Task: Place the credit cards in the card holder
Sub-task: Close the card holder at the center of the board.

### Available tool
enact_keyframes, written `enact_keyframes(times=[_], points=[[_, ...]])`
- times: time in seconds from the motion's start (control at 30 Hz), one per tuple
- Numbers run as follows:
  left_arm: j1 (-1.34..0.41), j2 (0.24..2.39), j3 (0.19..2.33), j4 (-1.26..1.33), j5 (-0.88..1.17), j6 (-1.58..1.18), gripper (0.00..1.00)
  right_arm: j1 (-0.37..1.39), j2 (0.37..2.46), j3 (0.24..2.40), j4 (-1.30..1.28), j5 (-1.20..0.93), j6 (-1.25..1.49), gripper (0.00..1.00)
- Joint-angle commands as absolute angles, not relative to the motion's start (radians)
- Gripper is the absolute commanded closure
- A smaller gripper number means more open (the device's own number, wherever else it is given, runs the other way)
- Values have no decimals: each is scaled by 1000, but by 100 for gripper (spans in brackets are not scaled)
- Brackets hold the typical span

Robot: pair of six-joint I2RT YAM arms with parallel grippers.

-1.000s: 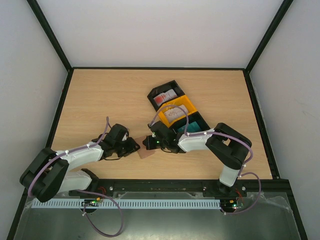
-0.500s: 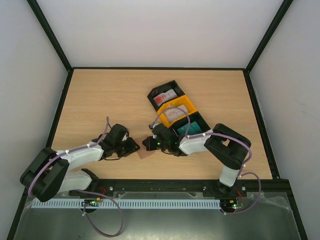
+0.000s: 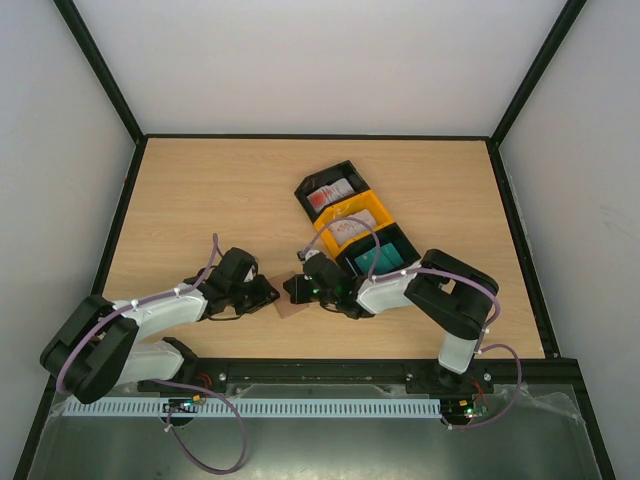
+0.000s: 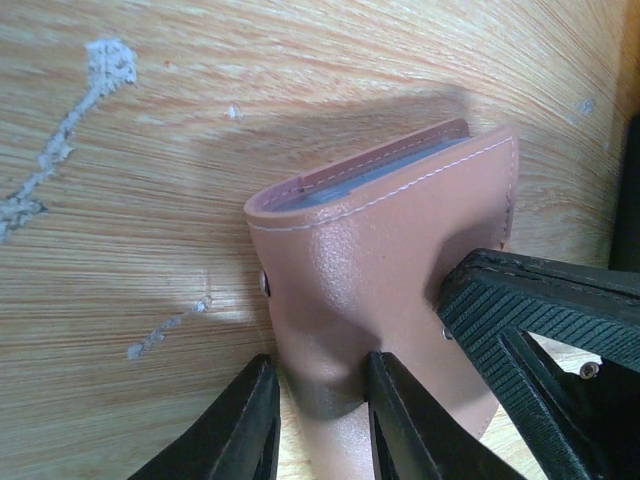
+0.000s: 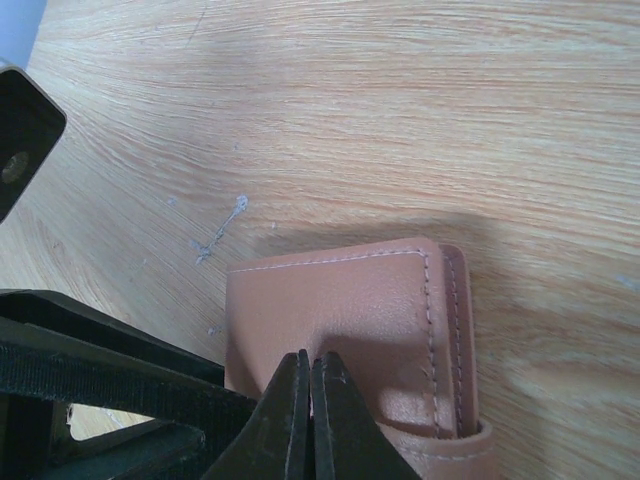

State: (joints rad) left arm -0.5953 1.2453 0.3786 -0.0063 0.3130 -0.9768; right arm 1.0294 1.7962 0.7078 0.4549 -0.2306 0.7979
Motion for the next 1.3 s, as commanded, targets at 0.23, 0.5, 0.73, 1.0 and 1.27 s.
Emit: enact_keyframes(times=[0.23, 0.5, 0.73, 1.0, 1.27], points=[[-599, 1257, 387, -25, 289, -989, 75, 1112, 1878, 550, 123, -233, 796, 98], [-599, 1266, 390, -20, 291, -996, 77, 1173, 1899, 595, 58, -134, 794, 98], [-599, 1269, 395, -27, 292, -996, 78, 1226, 1929, 604, 39, -36, 803, 98], [-597, 1252, 413, -52, 289, -1000, 78, 1244, 1882, 610, 54, -17, 813, 98], [-572, 1180, 505, -162, 240, -954, 73, 1145, 1732, 820, -73, 57, 810, 86]])
